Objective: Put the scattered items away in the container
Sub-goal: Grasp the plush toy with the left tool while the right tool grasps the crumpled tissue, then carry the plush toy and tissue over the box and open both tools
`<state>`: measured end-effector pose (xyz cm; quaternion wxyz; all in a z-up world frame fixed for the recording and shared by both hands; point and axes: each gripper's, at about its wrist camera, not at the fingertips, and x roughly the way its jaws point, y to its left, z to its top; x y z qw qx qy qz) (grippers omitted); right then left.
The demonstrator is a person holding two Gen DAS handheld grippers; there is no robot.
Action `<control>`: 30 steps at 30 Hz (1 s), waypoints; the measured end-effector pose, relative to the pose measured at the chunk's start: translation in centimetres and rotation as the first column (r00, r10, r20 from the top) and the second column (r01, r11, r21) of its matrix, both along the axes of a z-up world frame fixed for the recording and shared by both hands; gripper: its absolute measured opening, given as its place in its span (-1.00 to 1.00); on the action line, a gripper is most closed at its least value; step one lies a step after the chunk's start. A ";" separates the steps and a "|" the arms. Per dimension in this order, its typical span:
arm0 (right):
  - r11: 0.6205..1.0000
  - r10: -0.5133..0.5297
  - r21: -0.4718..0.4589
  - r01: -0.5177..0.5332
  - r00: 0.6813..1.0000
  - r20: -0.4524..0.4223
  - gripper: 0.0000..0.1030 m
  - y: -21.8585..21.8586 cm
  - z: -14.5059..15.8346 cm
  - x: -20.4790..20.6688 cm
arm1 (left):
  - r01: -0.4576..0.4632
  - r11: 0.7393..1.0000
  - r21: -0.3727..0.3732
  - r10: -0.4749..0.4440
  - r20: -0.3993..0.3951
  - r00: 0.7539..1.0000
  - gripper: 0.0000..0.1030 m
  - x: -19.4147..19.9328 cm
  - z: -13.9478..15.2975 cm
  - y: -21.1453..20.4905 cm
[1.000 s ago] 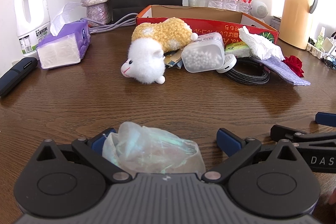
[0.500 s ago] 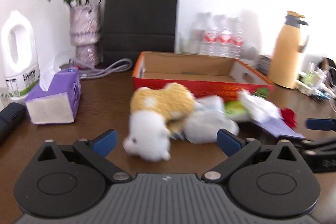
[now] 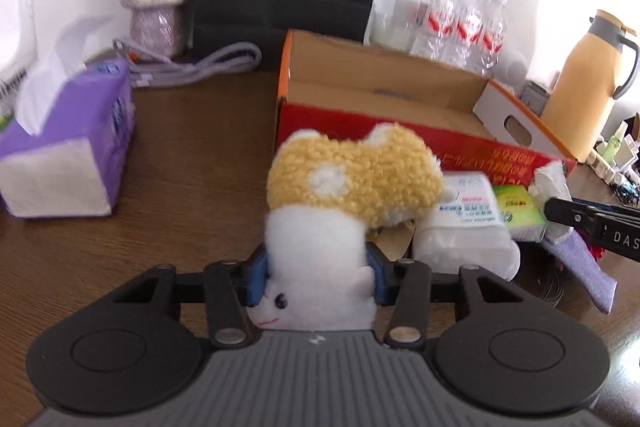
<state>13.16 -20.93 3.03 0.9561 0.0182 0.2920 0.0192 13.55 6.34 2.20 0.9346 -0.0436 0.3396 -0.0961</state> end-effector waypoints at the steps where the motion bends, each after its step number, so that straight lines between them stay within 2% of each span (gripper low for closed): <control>1: 1.000 0.002 -0.006 -0.001 1.000 0.010 -0.59 0.0 0.2 -0.3 | -0.001 1.000 0.010 0.001 0.024 1.000 -0.07 -0.4 0.4 -0.2; 6: 0.999 0.006 -0.042 -0.001 0.991 0.130 -0.64 0.1 2.6 -4.0 | -0.056 0.997 0.061 0.044 0.177 0.983 -0.11 -3.9 3.3 -1.3; 8: 0.999 0.005 -0.050 0.003 0.986 0.165 -0.64 0.1 3.4 -6.0 | -0.102 0.992 0.075 0.082 0.236 0.968 -0.11 -6.8 4.6 -1.9; 11: 0.999 0.022 -0.037 -0.015 0.979 0.204 -0.64 0.3 3.8 -9.9 | -0.114 0.990 0.080 0.081 0.332 0.940 -0.10 -12.0 5.9 -2.9; 14: 0.999 0.028 -0.049 -0.015 0.966 0.257 -0.63 0.9 3.0 -14.4 | -0.128 0.989 0.071 0.094 0.365 0.926 -0.10 -16.0 6.4 -3.5; 18: 0.998 0.019 -0.067 0.005 0.938 0.347 -0.63 1.1 1.9 -19.3 | -0.114 0.987 0.109 0.062 0.398 0.915 -0.09 -19.6 6.0 -4.7; 21: 0.998 0.005 -0.059 0.018 0.927 0.376 -0.63 0.7 2.4 -20.7 | -0.101 0.992 0.075 0.065 0.383 0.921 -0.09 -20.0 6.0 -4.9; 23: 0.998 0.006 -0.058 0.019 0.917 0.400 -0.63 0.4 3.3 -20.4 | -0.094 0.994 0.063 0.061 0.408 0.911 -0.09 -19.0 7.0 -4.9; 26: 0.998 0.010 -0.063 0.021 0.891 0.454 -0.63 -0.3 5.9 -18.8 | -0.086 0.995 0.056 0.048 0.478 0.877 -0.08 -16.6 9.9 -5.0; 29: 0.996 -0.008 -0.071 0.052 0.859 0.512 -0.64 -1.4 9.7 -15.8 | -0.118 0.989 0.090 0.049 0.553 0.832 -0.08 -12.9 13.3 -5.4; 30: 0.996 -0.017 -0.068 0.062 0.849 0.528 -0.63 -1.9 11.2 -14.5 | -0.118 0.989 0.091 0.048 0.556 0.830 -0.08 -11.3 14.5 -5.5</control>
